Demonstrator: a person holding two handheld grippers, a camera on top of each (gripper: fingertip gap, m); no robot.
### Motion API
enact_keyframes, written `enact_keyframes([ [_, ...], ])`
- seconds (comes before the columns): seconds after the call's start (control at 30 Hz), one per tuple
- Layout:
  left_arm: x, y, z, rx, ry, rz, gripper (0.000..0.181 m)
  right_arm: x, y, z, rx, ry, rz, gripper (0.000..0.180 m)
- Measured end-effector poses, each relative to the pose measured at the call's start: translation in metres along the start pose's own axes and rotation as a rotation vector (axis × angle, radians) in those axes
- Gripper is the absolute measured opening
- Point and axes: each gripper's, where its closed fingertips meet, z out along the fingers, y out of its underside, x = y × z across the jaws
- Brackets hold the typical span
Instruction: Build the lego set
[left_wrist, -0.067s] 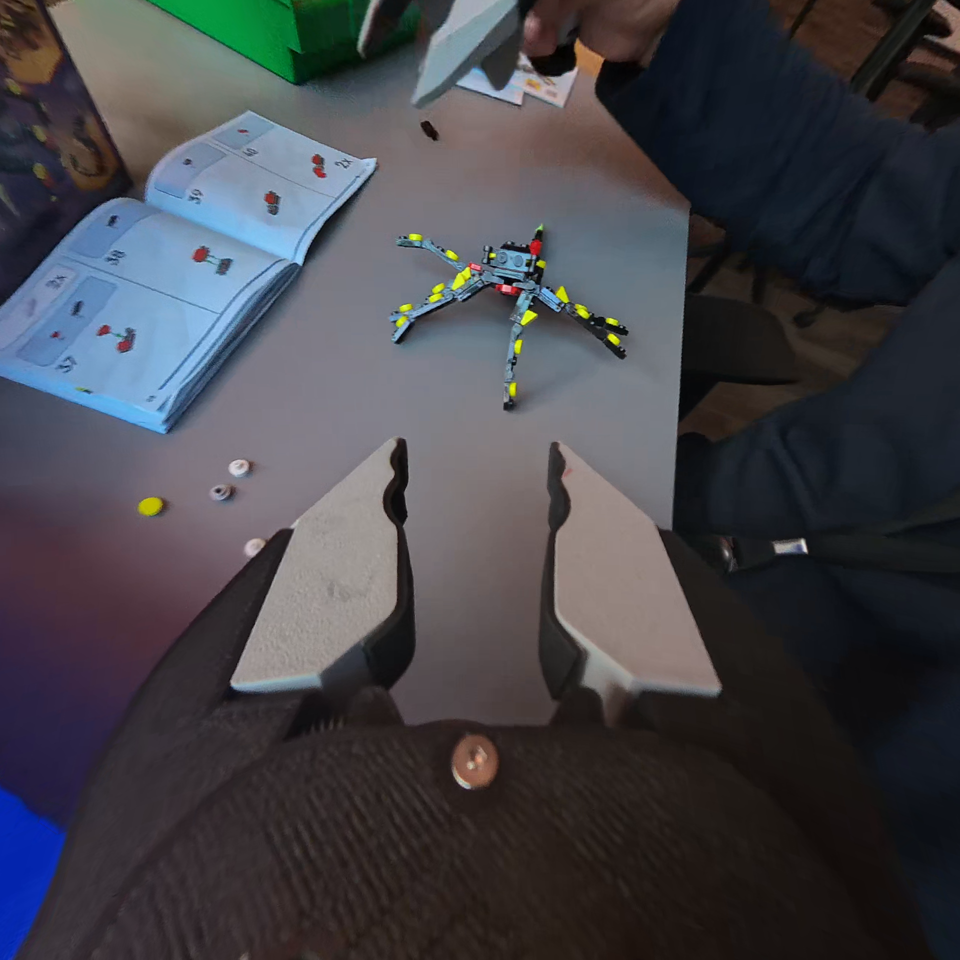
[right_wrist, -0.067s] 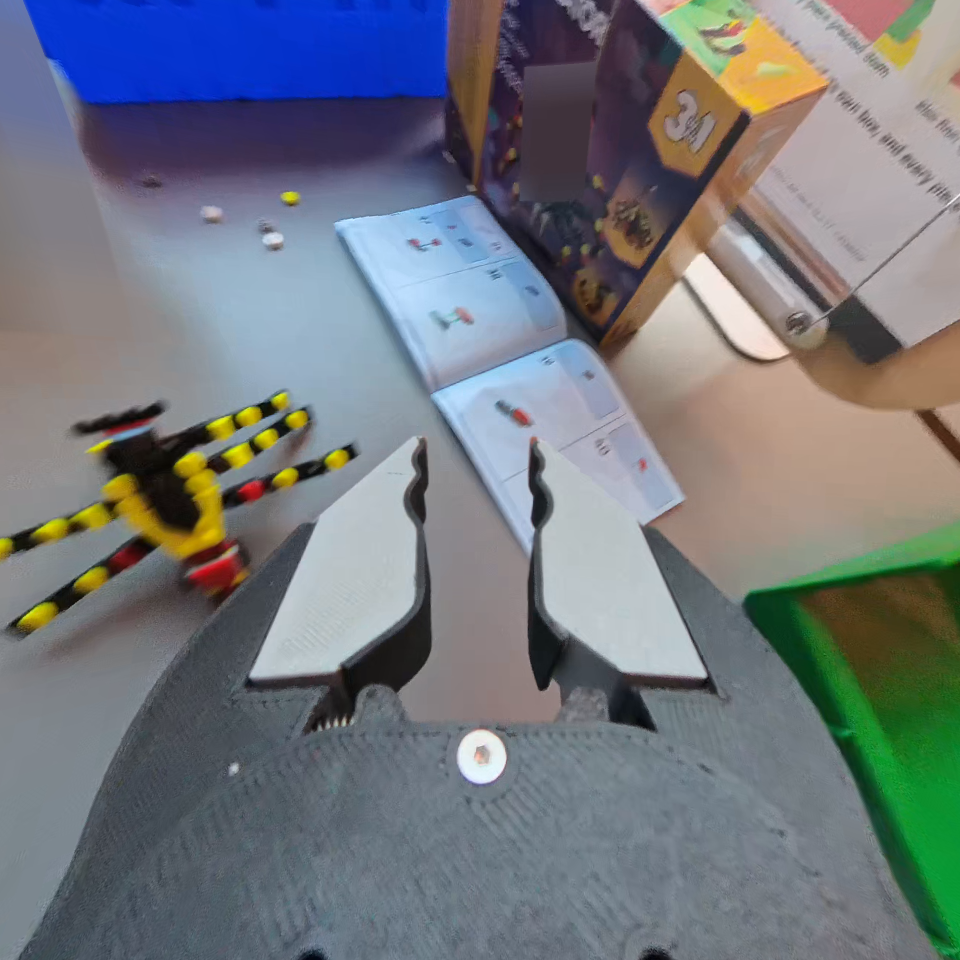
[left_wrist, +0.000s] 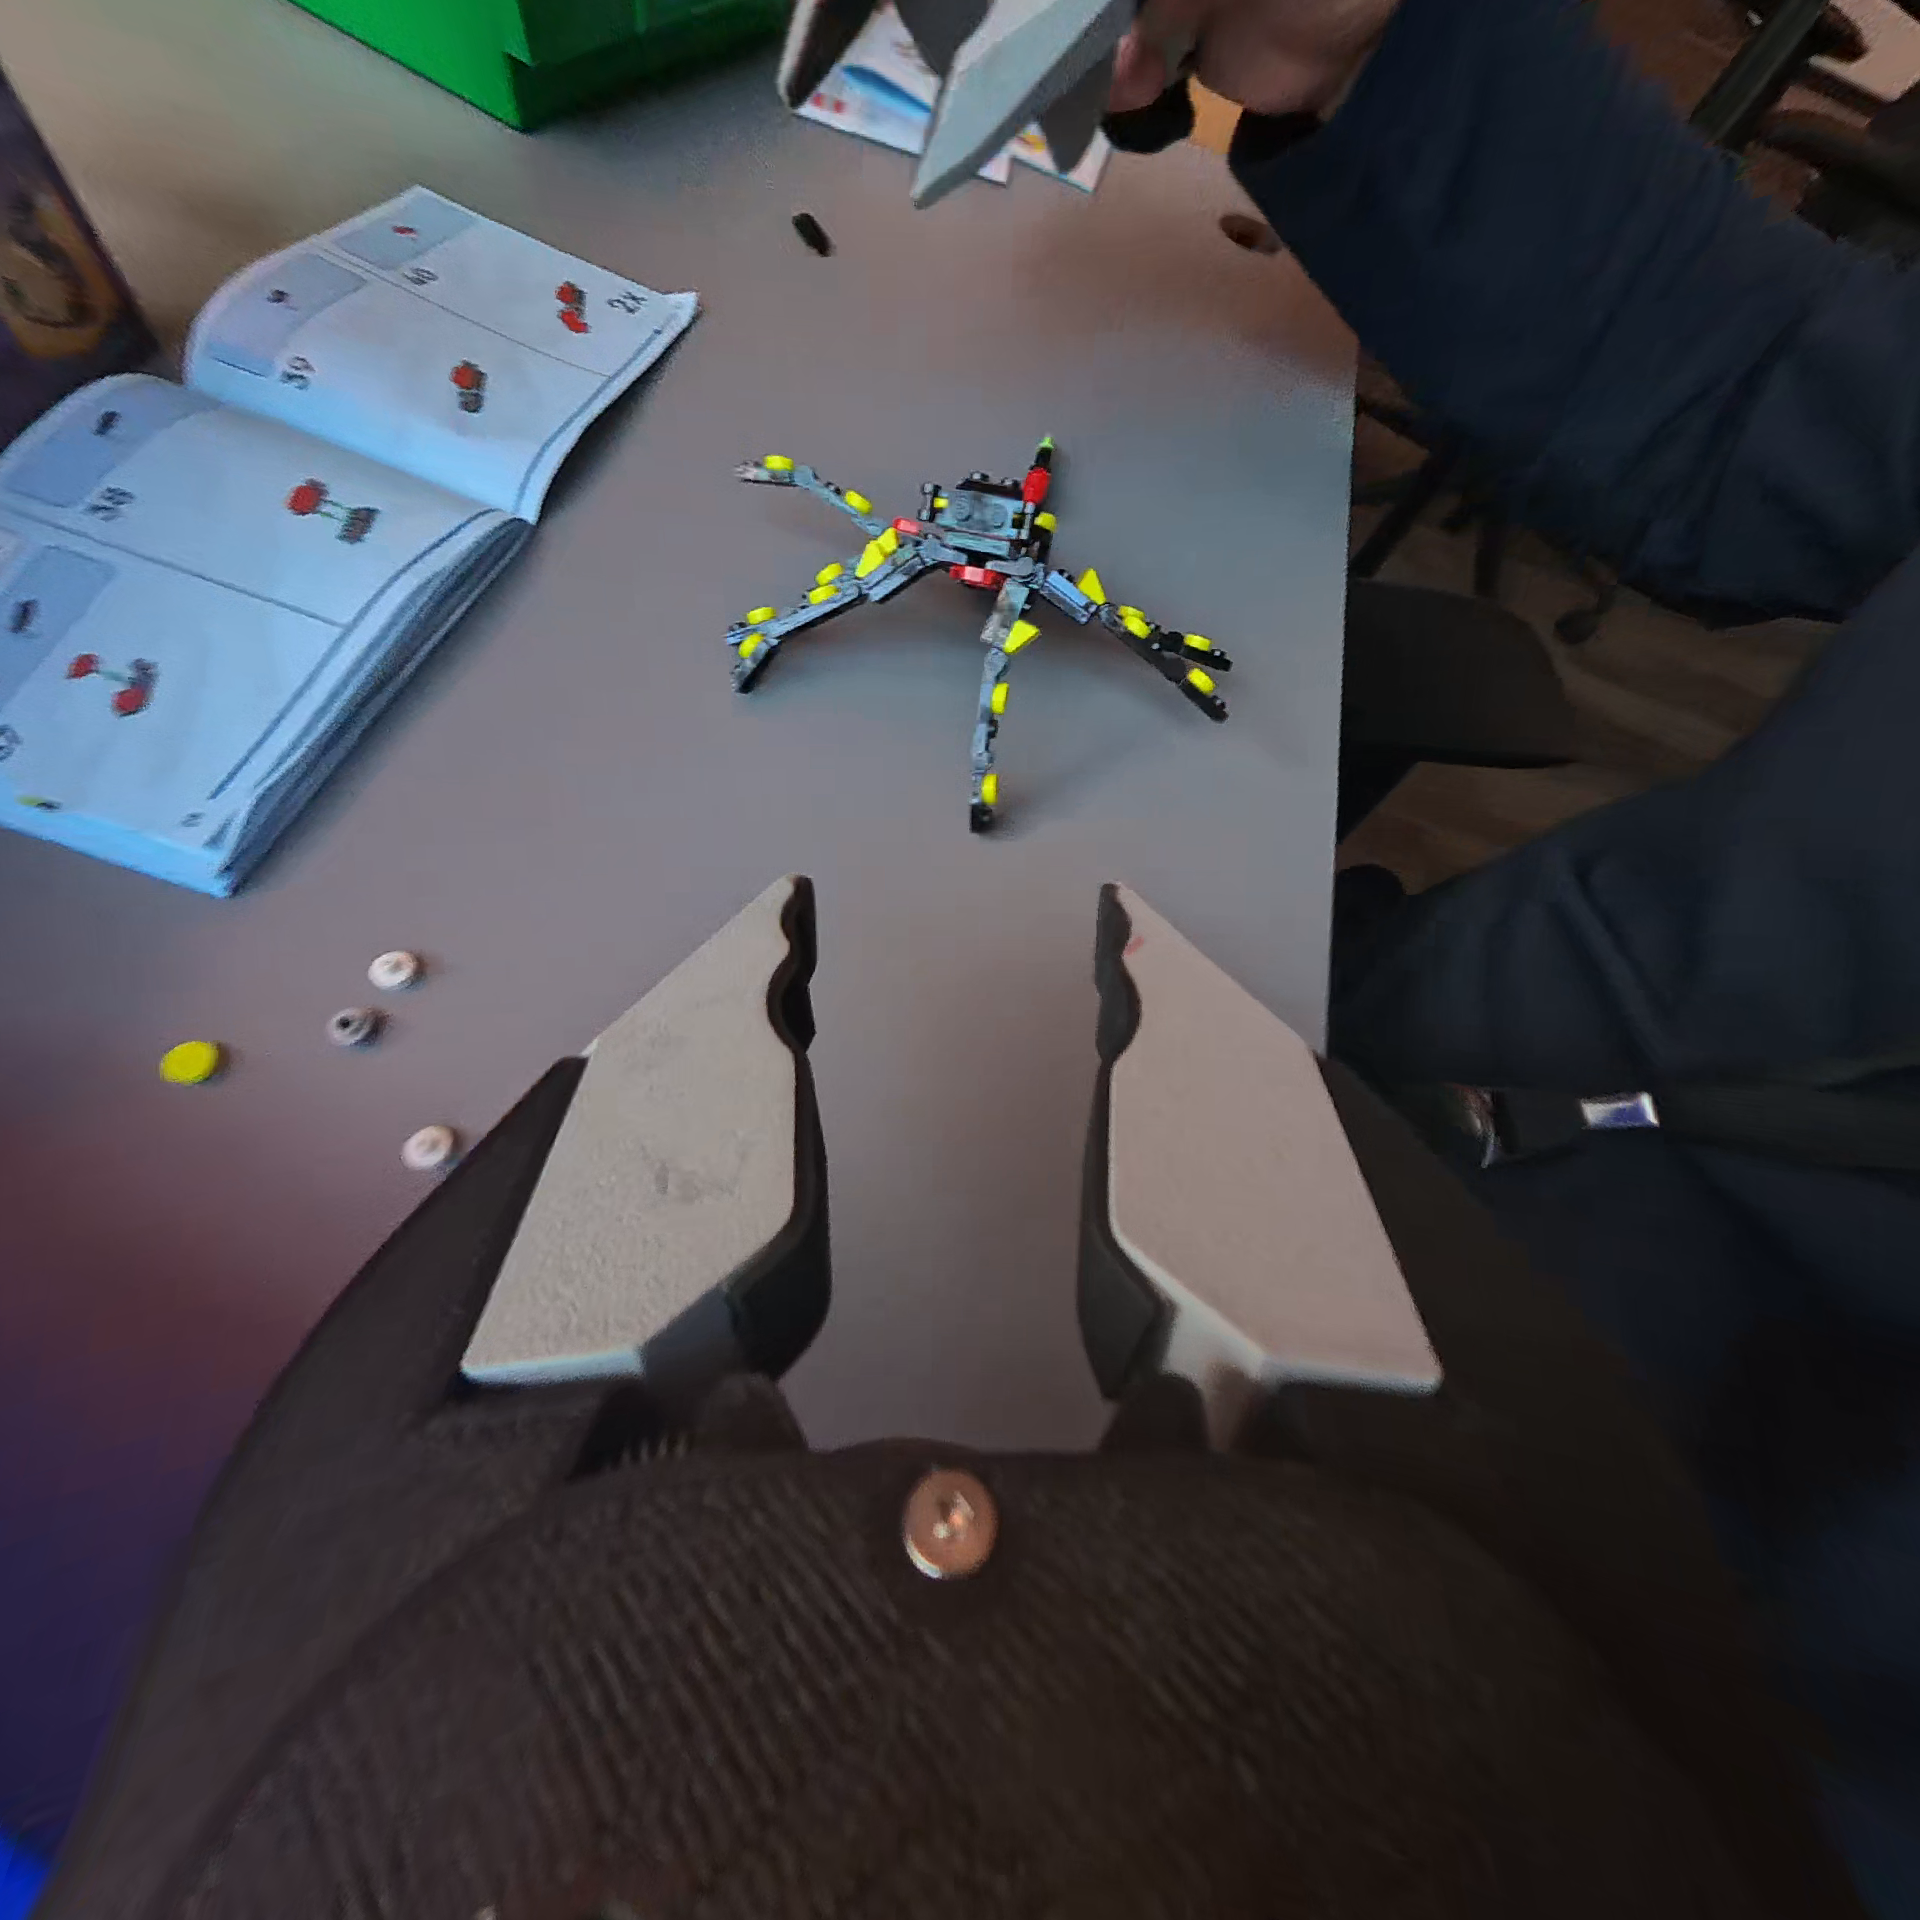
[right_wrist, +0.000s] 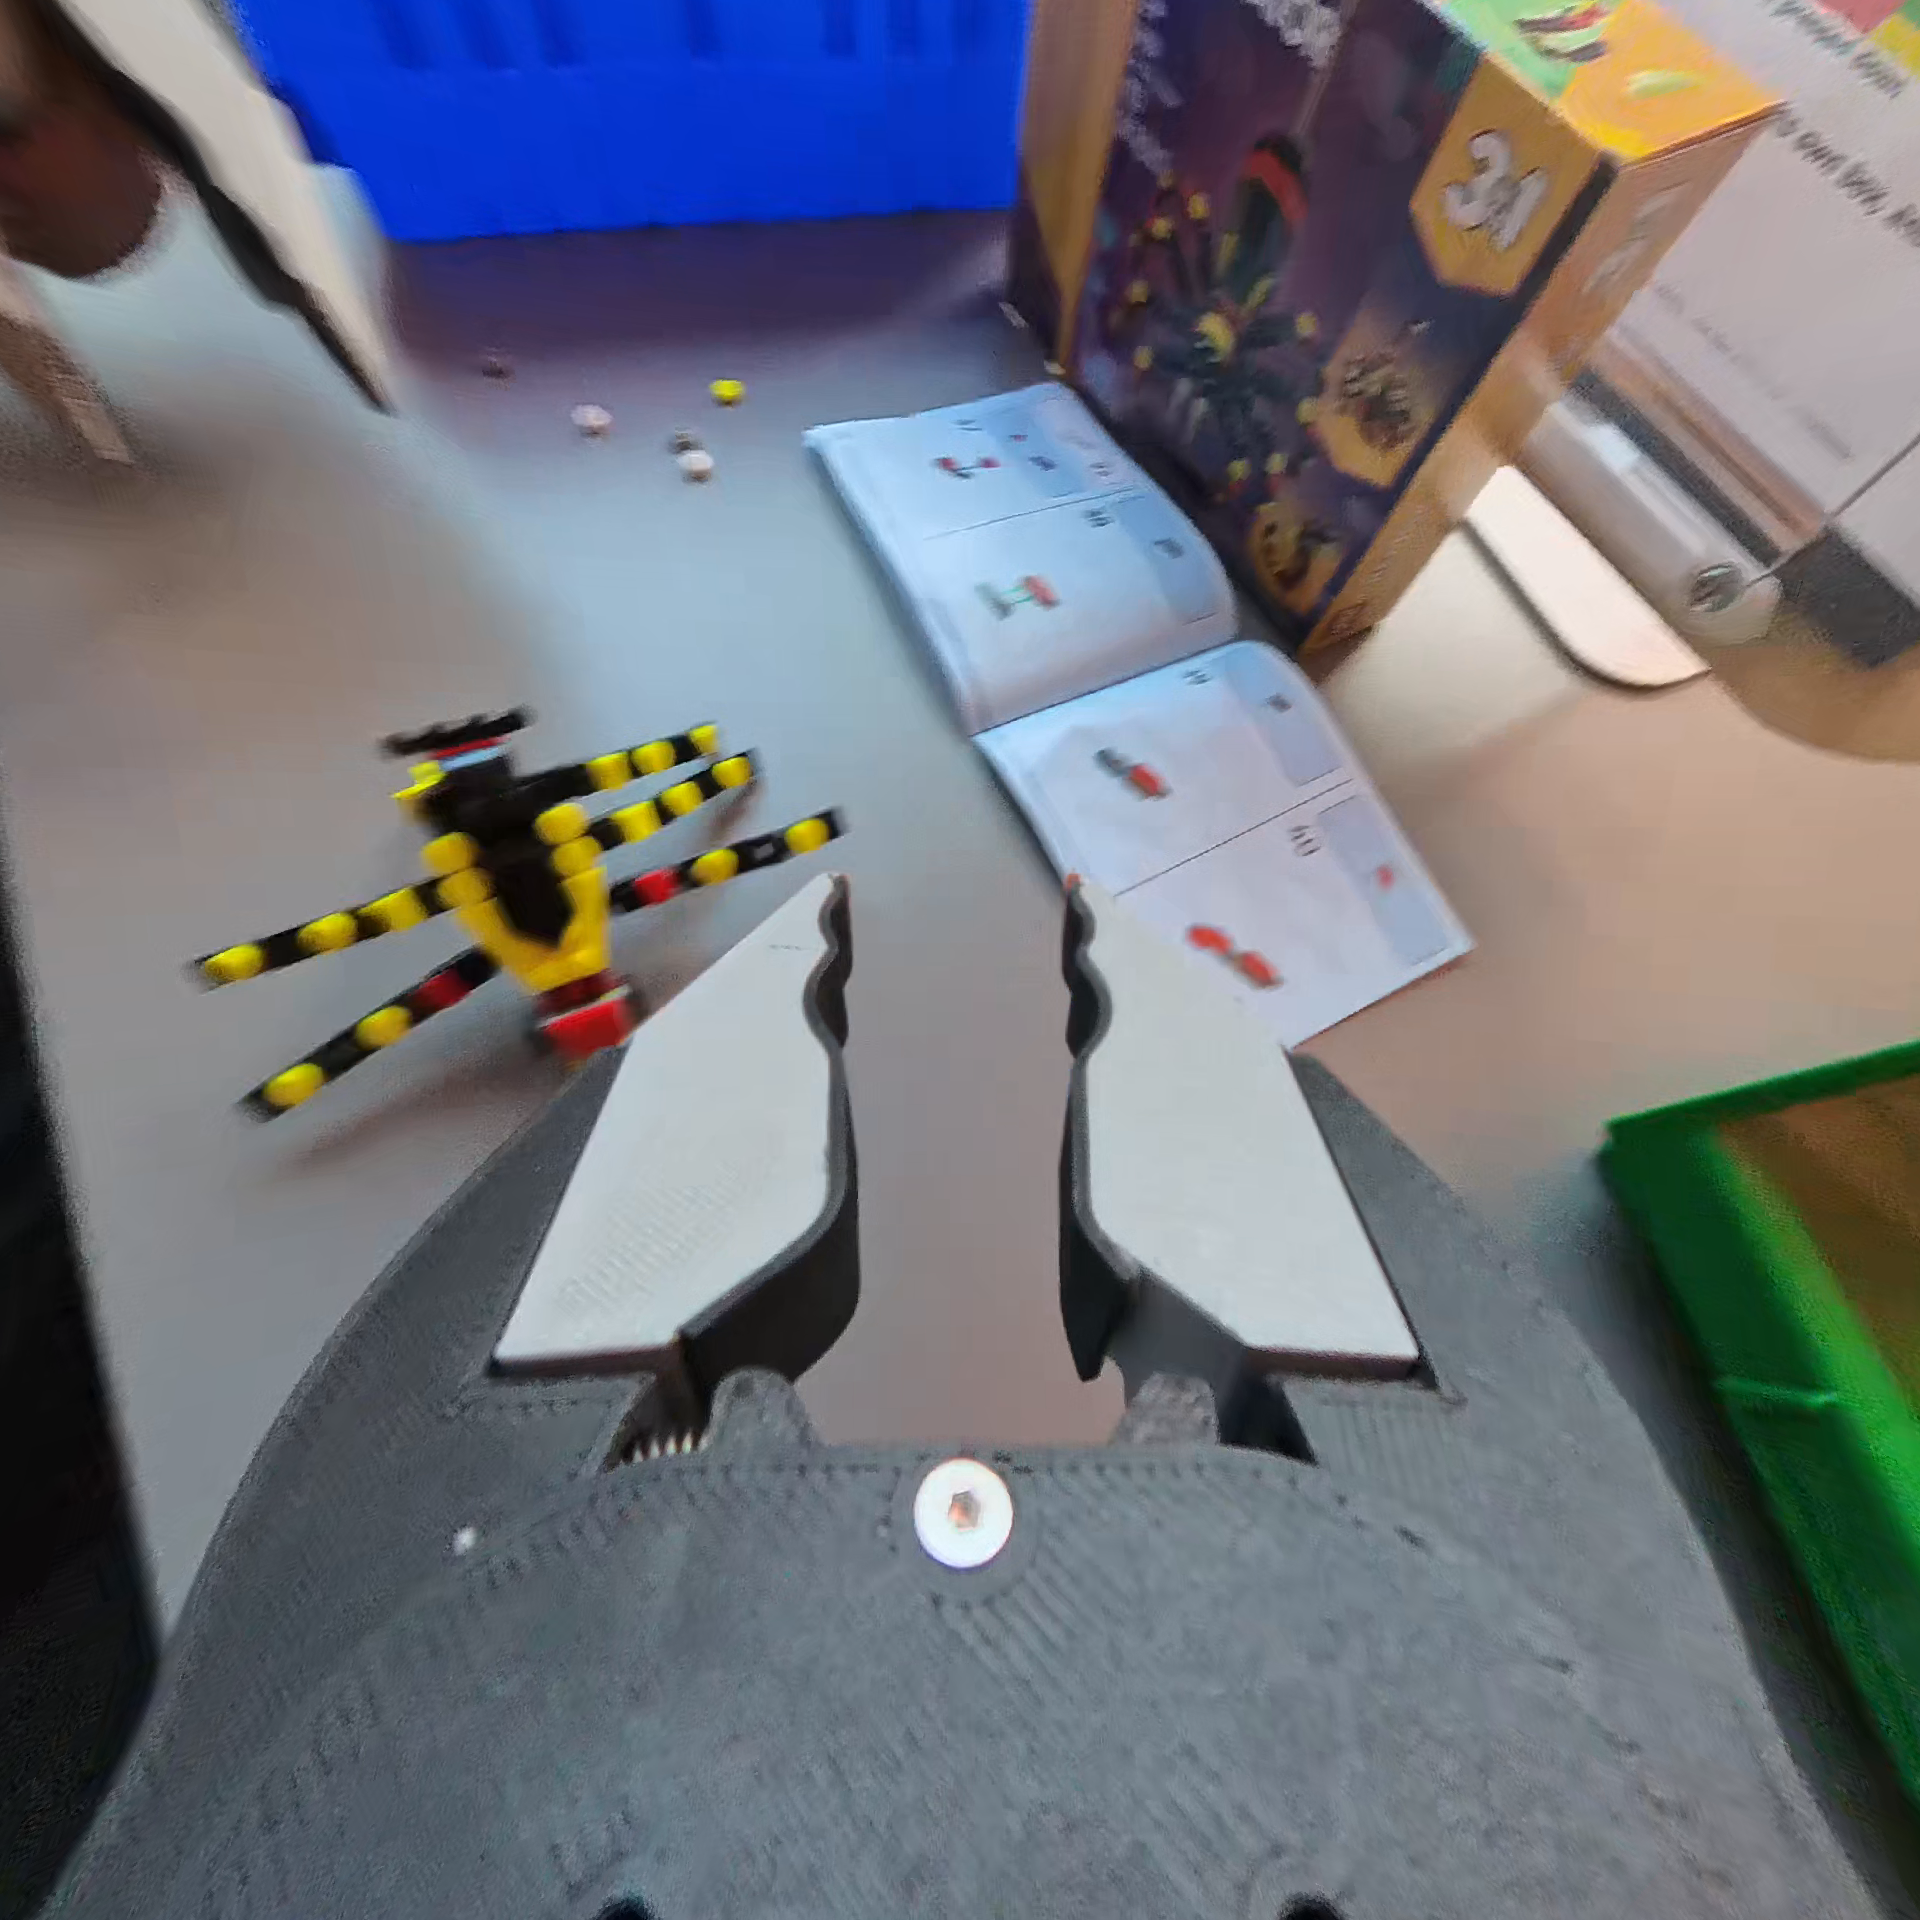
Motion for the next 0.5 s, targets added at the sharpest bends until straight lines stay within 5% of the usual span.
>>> enact_keyframes([
  [0.3,0.015,-0.018,0.060,-0.057,-0.014,0.012,0.052,-0.093,-0.004,-0.010,0.230,-0.144,-0.014,0.043],
  [0.5,0.020,0.010,0.087,-0.189,0.099,-0.067,0.038,-0.114,-0.005,0.031,0.117,-0.174,-0.165,0.063],
])
